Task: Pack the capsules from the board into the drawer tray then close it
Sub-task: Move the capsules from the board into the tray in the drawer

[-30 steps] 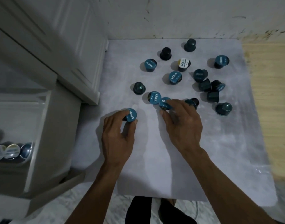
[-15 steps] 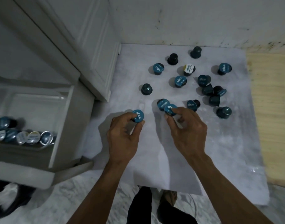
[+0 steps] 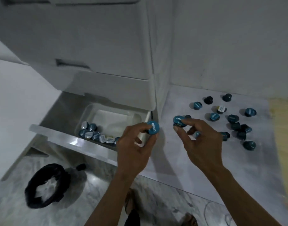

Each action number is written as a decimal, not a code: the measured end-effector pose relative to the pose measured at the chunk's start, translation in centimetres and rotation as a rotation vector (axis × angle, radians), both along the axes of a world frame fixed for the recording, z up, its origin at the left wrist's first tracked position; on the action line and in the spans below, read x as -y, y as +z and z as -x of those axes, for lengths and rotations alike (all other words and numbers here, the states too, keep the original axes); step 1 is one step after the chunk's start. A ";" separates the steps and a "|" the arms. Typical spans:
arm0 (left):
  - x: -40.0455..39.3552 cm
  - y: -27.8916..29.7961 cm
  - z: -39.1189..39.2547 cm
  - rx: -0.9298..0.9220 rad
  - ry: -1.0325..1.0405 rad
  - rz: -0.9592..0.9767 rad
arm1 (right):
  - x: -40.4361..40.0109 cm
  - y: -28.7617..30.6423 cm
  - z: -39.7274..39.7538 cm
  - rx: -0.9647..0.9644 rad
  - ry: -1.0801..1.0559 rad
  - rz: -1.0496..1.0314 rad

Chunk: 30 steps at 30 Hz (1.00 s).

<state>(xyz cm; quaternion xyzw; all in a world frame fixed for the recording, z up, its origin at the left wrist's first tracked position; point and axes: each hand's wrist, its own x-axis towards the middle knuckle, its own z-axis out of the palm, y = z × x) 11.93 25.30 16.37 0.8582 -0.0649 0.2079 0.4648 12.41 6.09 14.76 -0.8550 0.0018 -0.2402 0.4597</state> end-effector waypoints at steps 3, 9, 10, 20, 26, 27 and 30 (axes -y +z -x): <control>-5.1 1.7 -1.0 -0.074 0.045 -0.002 | -4.4 1.6 -1.0 -0.005 0.065 -0.019; -16.8 2.3 -5.5 -0.301 0.021 -0.081 | -13.5 1.6 -3.7 -0.095 0.146 -0.017; -18.6 2.3 -6.5 -0.328 -0.012 -0.094 | -14.8 1.5 -4.2 -0.114 0.134 -0.010; -27.0 -1.0 -14.3 -0.428 -0.298 -0.312 | -22.6 -2.1 -6.9 -0.406 0.059 0.108; -27.0 -3.3 -16.5 -0.549 -0.453 -0.427 | -24.9 -3.6 -9.4 -0.584 0.160 0.129; -26.9 -3.6 -16.7 -0.565 -0.480 -0.444 | -25.2 -3.8 -9.9 -0.615 0.182 0.156; -26.5 -4.4 -17.4 -0.635 -0.535 -0.469 | -26.0 -4.6 -11.3 -0.697 0.263 0.200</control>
